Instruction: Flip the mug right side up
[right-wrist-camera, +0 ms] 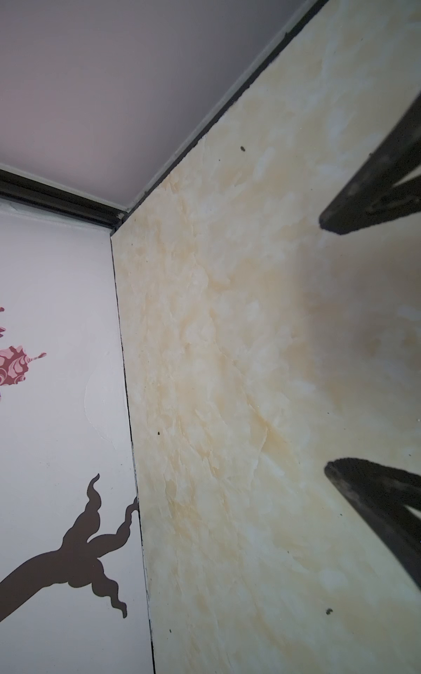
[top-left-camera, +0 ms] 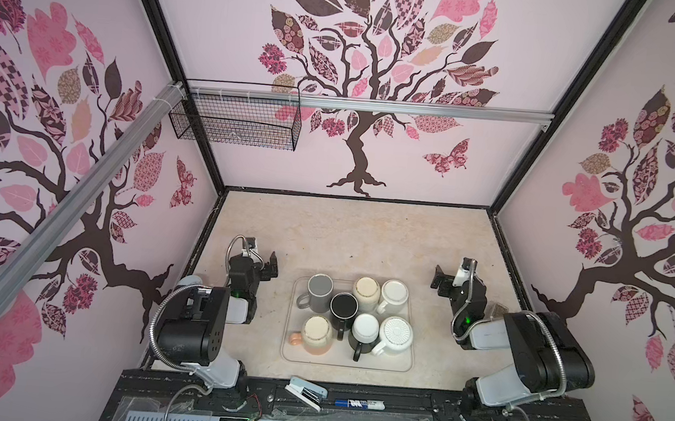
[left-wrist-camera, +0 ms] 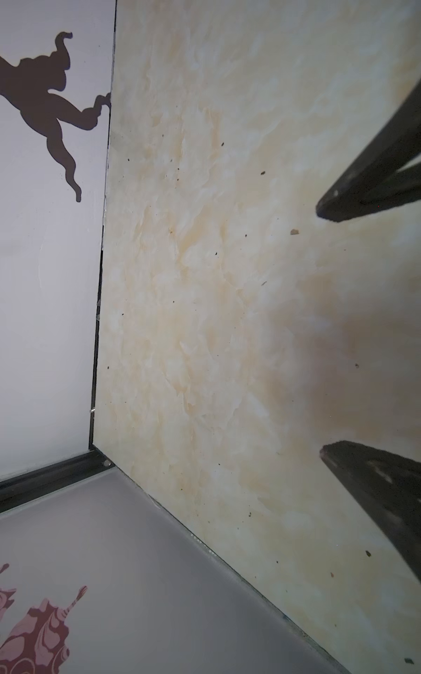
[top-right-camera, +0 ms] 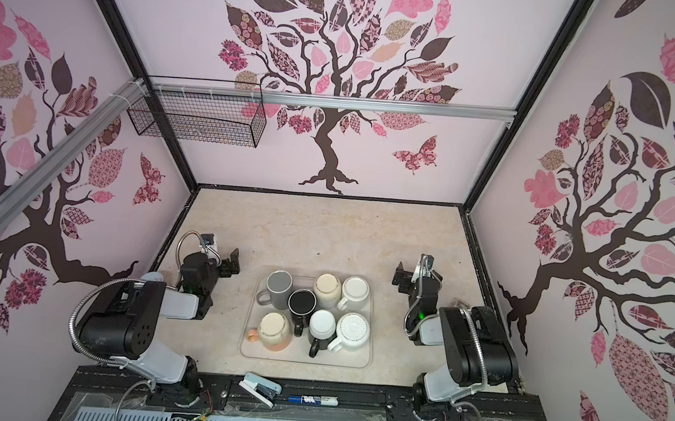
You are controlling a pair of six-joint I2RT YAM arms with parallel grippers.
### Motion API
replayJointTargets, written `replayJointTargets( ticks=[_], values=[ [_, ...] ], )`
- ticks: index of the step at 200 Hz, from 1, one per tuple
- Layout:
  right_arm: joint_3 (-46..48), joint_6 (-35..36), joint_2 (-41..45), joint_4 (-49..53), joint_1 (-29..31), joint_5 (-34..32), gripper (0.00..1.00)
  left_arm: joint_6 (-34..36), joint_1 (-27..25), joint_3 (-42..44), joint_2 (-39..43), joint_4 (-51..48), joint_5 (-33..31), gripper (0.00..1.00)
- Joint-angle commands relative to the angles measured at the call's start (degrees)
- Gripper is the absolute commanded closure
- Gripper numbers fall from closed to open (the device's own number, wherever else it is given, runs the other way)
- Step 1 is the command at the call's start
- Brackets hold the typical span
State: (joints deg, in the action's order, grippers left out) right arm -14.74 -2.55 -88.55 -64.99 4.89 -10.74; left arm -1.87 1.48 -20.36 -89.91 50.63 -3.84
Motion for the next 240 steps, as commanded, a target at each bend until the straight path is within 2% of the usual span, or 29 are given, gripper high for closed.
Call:
replayJointTargets(
  ticks=[1,212,223,240],
  values=[
    [-1.62,0.81,-1.05,-1.65,-0.33,-0.7,0.0,0.06,-0.06,-1.62,-0.6,1.75,-0.45,0.03],
    [-2.42,0.35,-1.19,-0.16,-1.02,1.06,0.0,0.1,0.61,-1.66,-0.53,1.53,0.88,0.03],
    [-2.34,0.18,-1.05,-0.26,-1.24,1.46,0.0,0.55,-0.2,-1.44,0.1,2.01,-0.68,0.03],
    [-2.07,0.23,-0.92,-0.5,-1.32,1.43,0.0,3.12,-2.71,-1.81,6.03,-3.98,-3.5,0.03]
  ],
)
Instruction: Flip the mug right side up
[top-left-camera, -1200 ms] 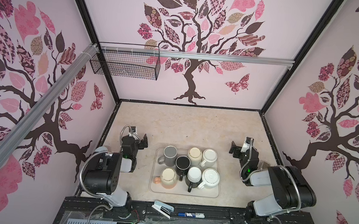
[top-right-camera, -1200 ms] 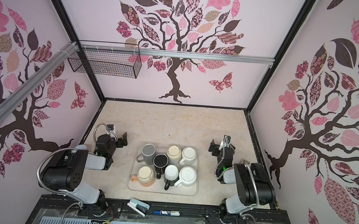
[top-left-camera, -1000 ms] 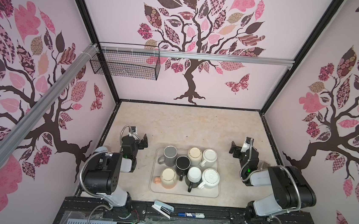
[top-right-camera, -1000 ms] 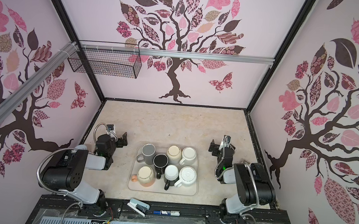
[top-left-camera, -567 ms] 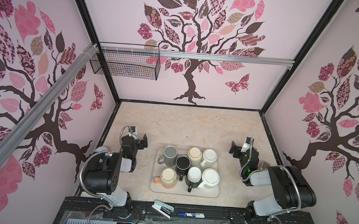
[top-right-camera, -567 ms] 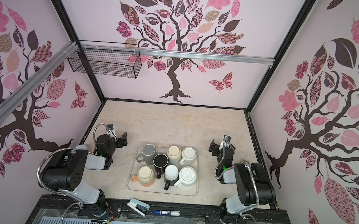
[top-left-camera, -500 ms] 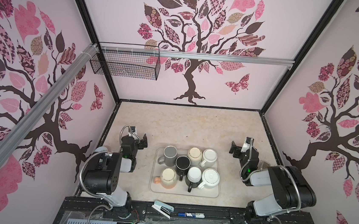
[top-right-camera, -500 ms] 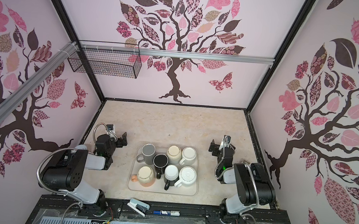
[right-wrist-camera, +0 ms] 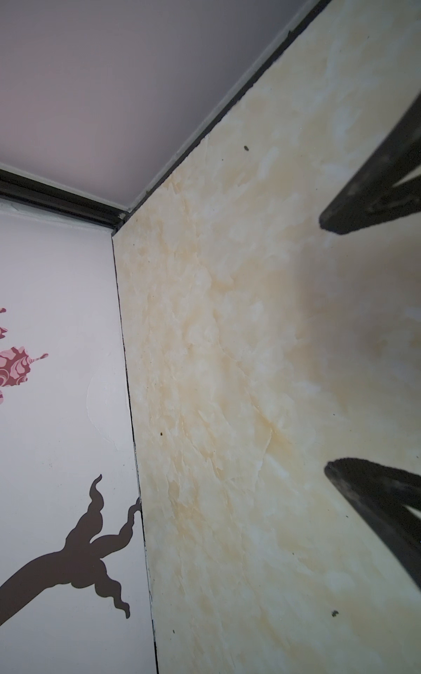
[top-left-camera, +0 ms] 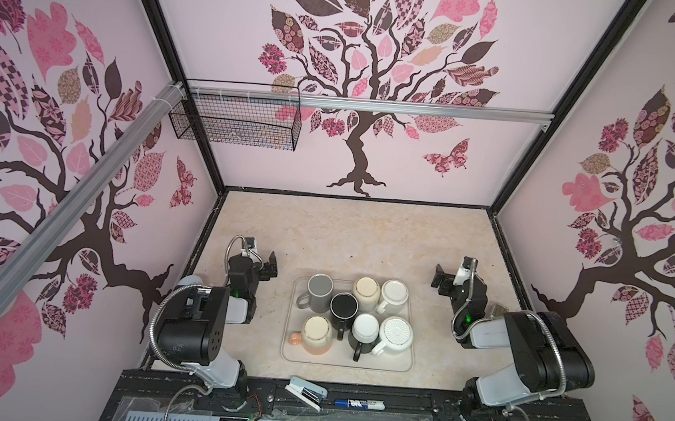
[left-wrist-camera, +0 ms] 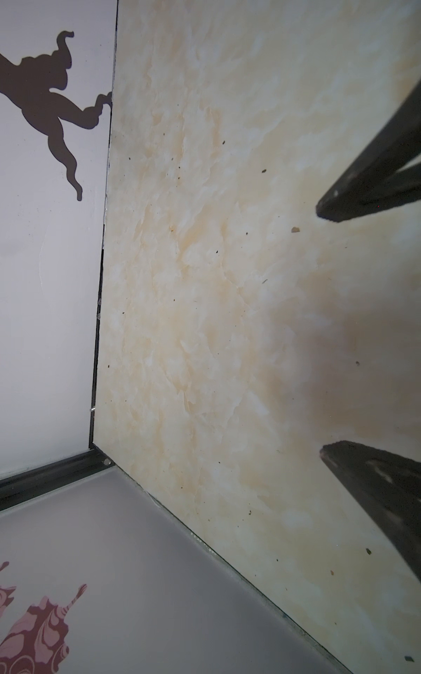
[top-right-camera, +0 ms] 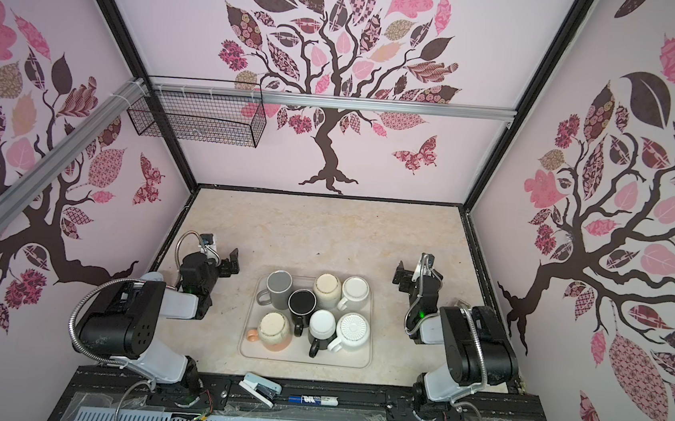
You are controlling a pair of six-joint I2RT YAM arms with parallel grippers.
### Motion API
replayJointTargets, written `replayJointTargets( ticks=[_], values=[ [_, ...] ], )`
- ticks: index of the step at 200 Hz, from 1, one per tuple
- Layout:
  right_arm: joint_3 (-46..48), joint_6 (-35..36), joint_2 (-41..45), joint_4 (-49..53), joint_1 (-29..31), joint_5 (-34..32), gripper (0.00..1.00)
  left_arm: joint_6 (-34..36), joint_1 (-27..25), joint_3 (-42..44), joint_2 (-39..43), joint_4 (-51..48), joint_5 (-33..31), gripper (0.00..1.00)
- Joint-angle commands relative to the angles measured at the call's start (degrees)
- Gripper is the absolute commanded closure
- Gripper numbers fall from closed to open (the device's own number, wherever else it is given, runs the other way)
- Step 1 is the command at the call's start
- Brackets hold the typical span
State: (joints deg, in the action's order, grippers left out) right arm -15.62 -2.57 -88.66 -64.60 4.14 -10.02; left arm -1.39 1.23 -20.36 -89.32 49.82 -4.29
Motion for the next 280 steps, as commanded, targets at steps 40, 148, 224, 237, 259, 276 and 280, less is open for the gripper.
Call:
replayJointTargets(
  ticks=[40,148,224,237,259,276,280],
  values=[
    [-3.95,0.63,2.13,4.95,-0.48,-0.15,0.0,4.68,-7.12,-0.85,13.6,-6.3,-11.76,0.03],
    [-16.64,-8.2,16.75,35.26,11.07,-6.33,0.0,-28.47,-9.8,-27.92,34.02,-63.83,0.88,0.03],
    [-15.1,-7.11,20.1,36.39,21.89,-3.05,0.06,-2.51,-10.41,-44.91,35.4,-93.29,10.37,0.12],
    [-14.82,-6.21,20.53,36.36,23.22,-4.1,0.05,2.1,-13.1,-43.64,36.74,-92.26,7.73,0.15],
    [-15.26,-4.73,21.14,38.76,25.5,-4.13,0.13,8.95,-17.35,-41.73,36.04,-93.52,3.2,0.25],
    [-16.27,-3.48,22.12,41.77,28.47,-6.83,0.14,11.66,-19.69,-39.23,36.46,-94.67,2.03,0.34],
    [-16.5,-3.01,22.4,42.37,29.21,-7.4,0.16,11.93,-20.02,-38.48,36.85,-94.53,2.39,0.39]
  ],
)
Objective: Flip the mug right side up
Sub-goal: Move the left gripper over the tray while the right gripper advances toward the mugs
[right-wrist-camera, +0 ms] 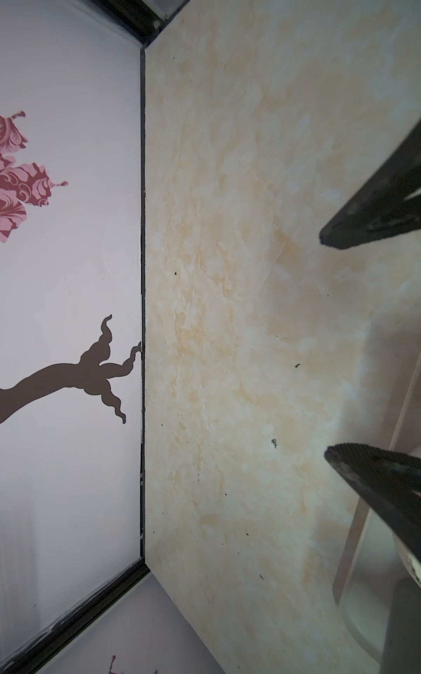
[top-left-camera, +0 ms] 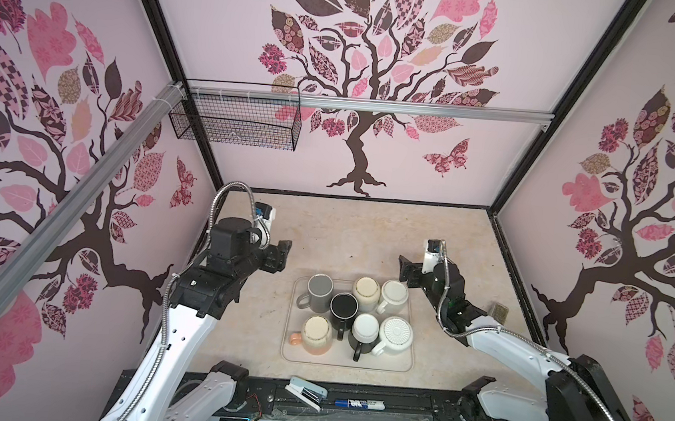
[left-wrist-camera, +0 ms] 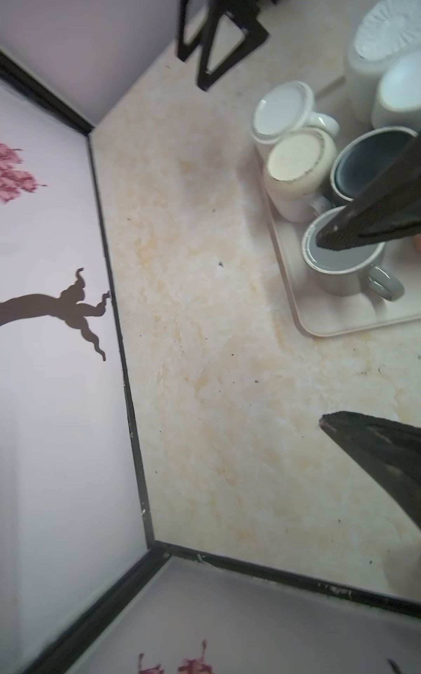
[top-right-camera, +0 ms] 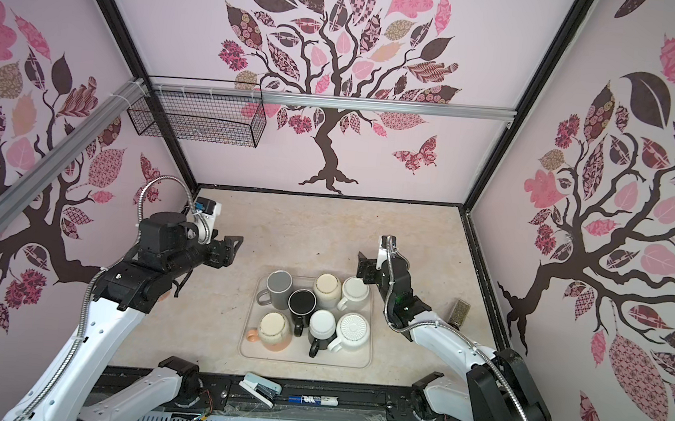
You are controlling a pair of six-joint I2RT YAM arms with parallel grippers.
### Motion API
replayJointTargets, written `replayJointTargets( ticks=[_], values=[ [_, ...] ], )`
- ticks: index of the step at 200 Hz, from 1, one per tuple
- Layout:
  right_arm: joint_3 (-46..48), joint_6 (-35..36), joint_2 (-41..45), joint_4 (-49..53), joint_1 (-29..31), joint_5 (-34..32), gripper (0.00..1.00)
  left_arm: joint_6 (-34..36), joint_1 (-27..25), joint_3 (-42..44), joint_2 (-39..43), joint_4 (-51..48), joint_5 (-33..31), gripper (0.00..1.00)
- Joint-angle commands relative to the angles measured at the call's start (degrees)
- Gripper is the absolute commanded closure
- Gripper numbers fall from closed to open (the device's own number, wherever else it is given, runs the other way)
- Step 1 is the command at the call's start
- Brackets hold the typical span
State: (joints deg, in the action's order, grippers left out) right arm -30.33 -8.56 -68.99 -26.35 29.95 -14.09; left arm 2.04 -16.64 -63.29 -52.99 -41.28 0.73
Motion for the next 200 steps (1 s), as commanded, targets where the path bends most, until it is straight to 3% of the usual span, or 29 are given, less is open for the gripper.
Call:
replayJointTargets(
  ticks=[1,11,24,56,84,108,155,181,200],
  values=[
    [-1.77,3.09,2.81,4.25,3.6,-3.5,0.16,8.55,-2.2,4.64,0.65,-3.31,-2.52,0.41],
    [-2.37,3.66,3.52,5.78,5.57,-5.37,0.15,8.67,-2.33,6.47,2.34,-2.62,-1.36,0.45],
    [-3.14,4.03,4.28,7.63,8.5,-7.8,0.15,10.52,-2.4,8.21,4.37,-3.58,2.7,0.72],
    [-4.61,5.81,5.95,9.57,14.31,-12.53,0.12,20.82,-5.85,12.42,10.98,-8.68,6.24,0.81],
    [-6.17,6.96,6.67,11.08,15.98,-14.57,0.12,25.11,-9.47,14.63,14.13,-12.79,10.19,0.82],
    [-7.06,7.9,7.11,12.17,16.1,-15.01,0.11,24.74,-14.37,14.75,11.84,-15.86,15.16,0.76],
    [-6.65,8.95,8.07,12.48,16.11,-17.46,0.07,23.83,-20.95,16.26,2.15,-17.96,5.86,0.73],
    [-6.15,9.47,7.54,11.9,16.14,-17.63,0.07,23.67,-20.89,16.3,1.74,-19.01,7.08,0.6],
    [-5.51,9.78,6.9,10.79,16.19,-17.8,0.07,23.24,-21.02,17.07,0.82,-19.17,8.22,0.58]
  ],
)
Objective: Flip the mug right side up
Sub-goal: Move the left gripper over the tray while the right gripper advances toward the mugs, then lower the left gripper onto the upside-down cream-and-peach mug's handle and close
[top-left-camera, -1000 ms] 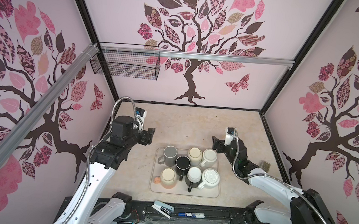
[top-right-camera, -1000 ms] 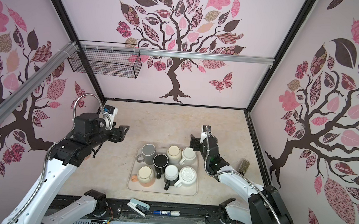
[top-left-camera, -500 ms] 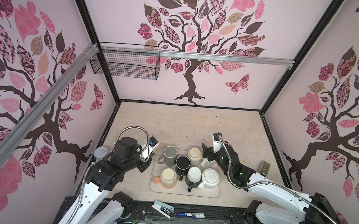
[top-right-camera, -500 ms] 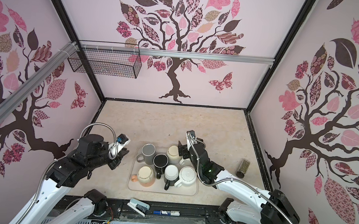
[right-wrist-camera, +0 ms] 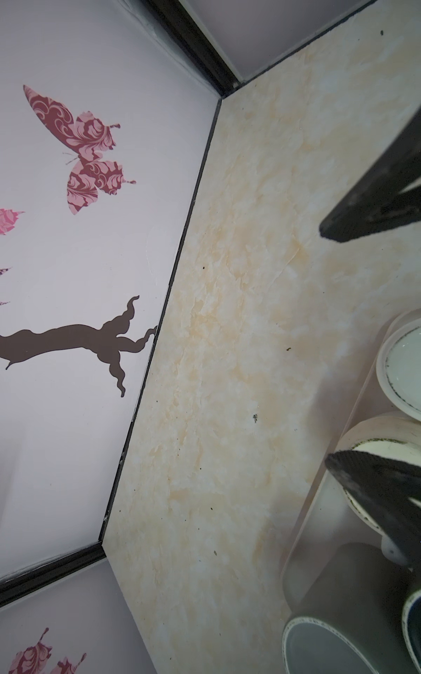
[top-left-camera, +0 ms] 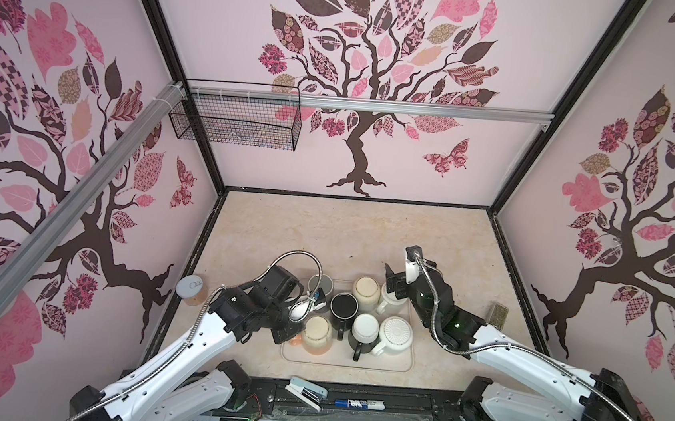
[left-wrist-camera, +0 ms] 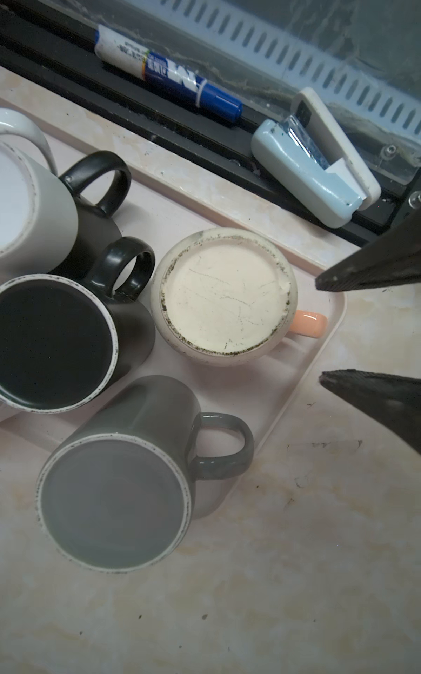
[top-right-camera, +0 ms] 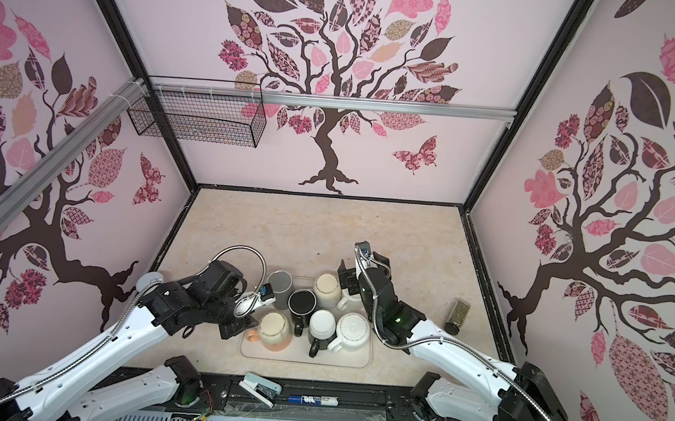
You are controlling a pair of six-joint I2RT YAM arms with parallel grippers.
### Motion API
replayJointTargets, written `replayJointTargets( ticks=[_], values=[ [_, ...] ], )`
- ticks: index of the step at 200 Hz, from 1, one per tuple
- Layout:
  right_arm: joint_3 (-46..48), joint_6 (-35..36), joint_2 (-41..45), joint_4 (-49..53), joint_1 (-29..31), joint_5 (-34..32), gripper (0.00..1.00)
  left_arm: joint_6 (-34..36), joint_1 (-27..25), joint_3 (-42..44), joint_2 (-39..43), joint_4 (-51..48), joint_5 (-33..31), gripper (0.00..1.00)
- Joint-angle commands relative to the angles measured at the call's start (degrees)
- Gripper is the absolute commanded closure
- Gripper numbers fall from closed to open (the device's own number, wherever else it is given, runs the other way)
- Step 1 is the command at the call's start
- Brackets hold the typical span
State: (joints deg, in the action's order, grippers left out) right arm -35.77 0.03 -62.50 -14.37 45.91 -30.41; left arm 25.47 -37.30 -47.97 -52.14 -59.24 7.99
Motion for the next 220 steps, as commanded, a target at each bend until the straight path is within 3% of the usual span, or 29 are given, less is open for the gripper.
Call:
replayJointTargets(
  ticks=[1,58,142,220],
  values=[
    [-0.03,1.24,0.38,-1.27,0.19,-1.48,0.07,-0.18,-0.38,1.79,-0.09,-1.17,1.02,0.58],
    [0.96,1.88,-1.64,-3.83,0.21,-2.0,0.08,0.09,-1.5,2.22,-3.88,-1.26,1.27,0.72],
    [1.57,2.5,-1.75,-4.61,0.15,-3.15,0.07,-0.08,-3.64,3.02,-11.58,-0.8,0.19,0.6],
    [1.55,1.99,-2.34,-4.88,0.21,-1.99,0.07,-0.34,-5.04,4.03,-17.34,4.24,0.18,0.61]
  ],
)
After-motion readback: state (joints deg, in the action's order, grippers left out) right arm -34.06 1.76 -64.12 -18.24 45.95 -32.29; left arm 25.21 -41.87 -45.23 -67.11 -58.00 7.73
